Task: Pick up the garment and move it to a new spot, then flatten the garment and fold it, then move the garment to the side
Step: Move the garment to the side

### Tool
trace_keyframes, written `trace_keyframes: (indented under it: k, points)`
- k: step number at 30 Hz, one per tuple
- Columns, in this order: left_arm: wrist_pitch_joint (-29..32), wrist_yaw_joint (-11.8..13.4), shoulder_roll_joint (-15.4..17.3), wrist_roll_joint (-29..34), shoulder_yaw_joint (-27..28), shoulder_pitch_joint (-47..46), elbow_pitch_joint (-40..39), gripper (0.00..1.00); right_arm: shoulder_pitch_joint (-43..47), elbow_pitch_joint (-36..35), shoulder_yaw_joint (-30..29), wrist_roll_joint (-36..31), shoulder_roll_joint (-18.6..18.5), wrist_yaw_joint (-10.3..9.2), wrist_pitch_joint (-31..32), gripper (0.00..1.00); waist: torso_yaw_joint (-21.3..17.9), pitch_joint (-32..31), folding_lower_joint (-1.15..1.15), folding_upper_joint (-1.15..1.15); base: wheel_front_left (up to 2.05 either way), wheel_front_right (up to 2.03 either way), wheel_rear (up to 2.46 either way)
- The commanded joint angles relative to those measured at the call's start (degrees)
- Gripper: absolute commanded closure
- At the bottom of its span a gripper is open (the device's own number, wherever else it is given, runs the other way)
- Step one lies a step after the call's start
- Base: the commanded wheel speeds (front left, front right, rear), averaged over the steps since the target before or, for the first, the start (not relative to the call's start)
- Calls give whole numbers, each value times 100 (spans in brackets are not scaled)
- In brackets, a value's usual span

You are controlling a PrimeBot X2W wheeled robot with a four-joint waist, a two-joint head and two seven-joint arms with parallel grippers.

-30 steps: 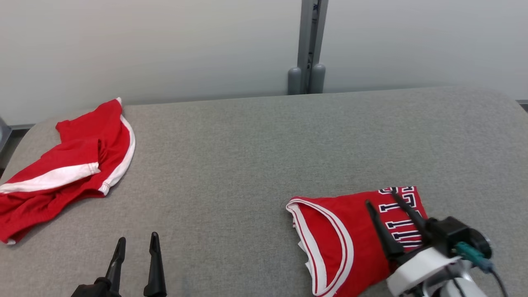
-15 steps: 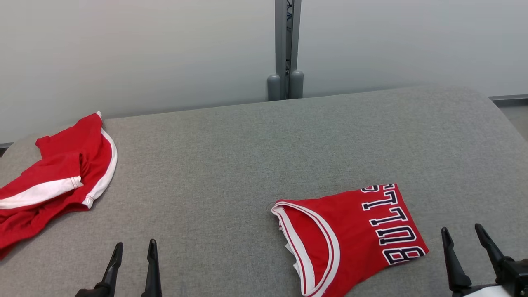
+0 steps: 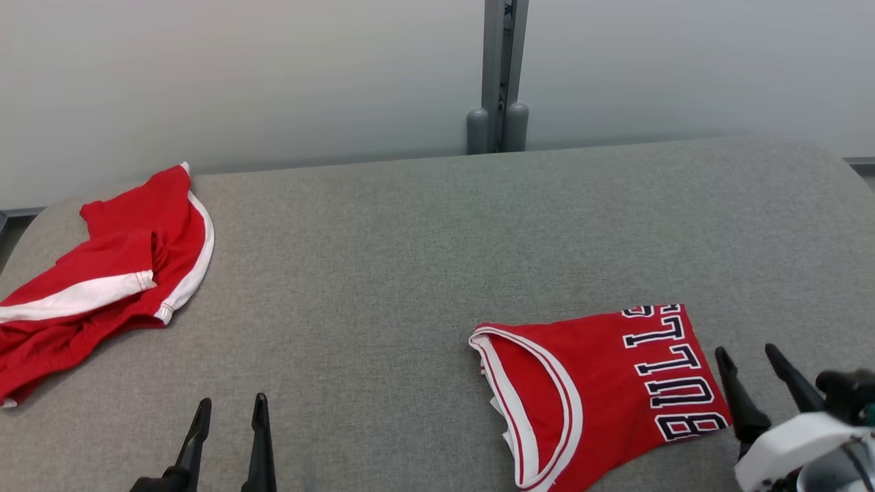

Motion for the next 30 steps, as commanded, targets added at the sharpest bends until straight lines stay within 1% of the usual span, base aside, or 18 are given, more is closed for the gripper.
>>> trace_keyframes:
  k: [1,3,5,8,11,16,17,18,20,21,22,25,27,30]
  points:
    - [-9,21,23,-33,-17,-153,-22,0,-176,43,39,225,-181,-1,375,0,66,136,0,0,0,0,0]
    - [-9,20,21,-36,-71,-247,-23,0,-388,134,141,465,-479,-2,1001,0,141,296,0,0,0,0,0]
    - [-9,14,21,-18,-136,-353,-7,0,-584,261,195,699,-664,0,1575,0,230,453,0,0,0,0,0]
    - [-9,41,25,10,-189,-500,10,0,-827,477,336,988,-763,4,2157,0,350,662,0,0,0,0,0]
    - [-9,46,22,28,-221,-621,38,0,-1031,663,502,1371,-733,1,2441,0,450,833,0,0,0,0,0]
    - [-9,31,20,63,-242,-787,47,0,-1271,863,837,1780,-826,1,2602,0,586,1013,0,0,0,0,0]
    - [-9,45,20,55,-249,-828,33,0,-1310,839,916,1857,-859,2,2626,98,593,1047,0,0,0,0,0]
    - [-9,61,22,40,-259,-858,6,0,-1367,801,956,1933,-921,2,2592,100,592,1085,0,0,0,0,0]
    - [-9,45,19,52,-307,-894,-40,0,-1509,736,946,2084,-1070,1,2498,100,573,1181,0,0,0,0,0]
    - [-9,45,19,52,-307,-894,-40,0,-1509,736,946,2084,-1070,1,2498,100,573,1181,0,0,0,0,0]
    - [-9,34,19,67,-334,-931,-76,0,-1608,689,930,2135,-1176,1,2446,100,558,1251,0,0,0,0,0]
    - [-9,1,21,126,-391,-1091,-190,0,-1979,720,700,2087,-1558,-1,2272,100,507,1520,0,0,0,0,0]
    - [-8,-30,20,191,-420,-1191,-246,0,-2212,869,526,2031,-1758,-1,2243,100,469,1718,0,0,0,0,0]
    - [-9,-116,21,318,-479,-1354,-291,0,-2619,1209,223,1655,-2289,-1,2180,100,439,2013,0,0,0,0,0]
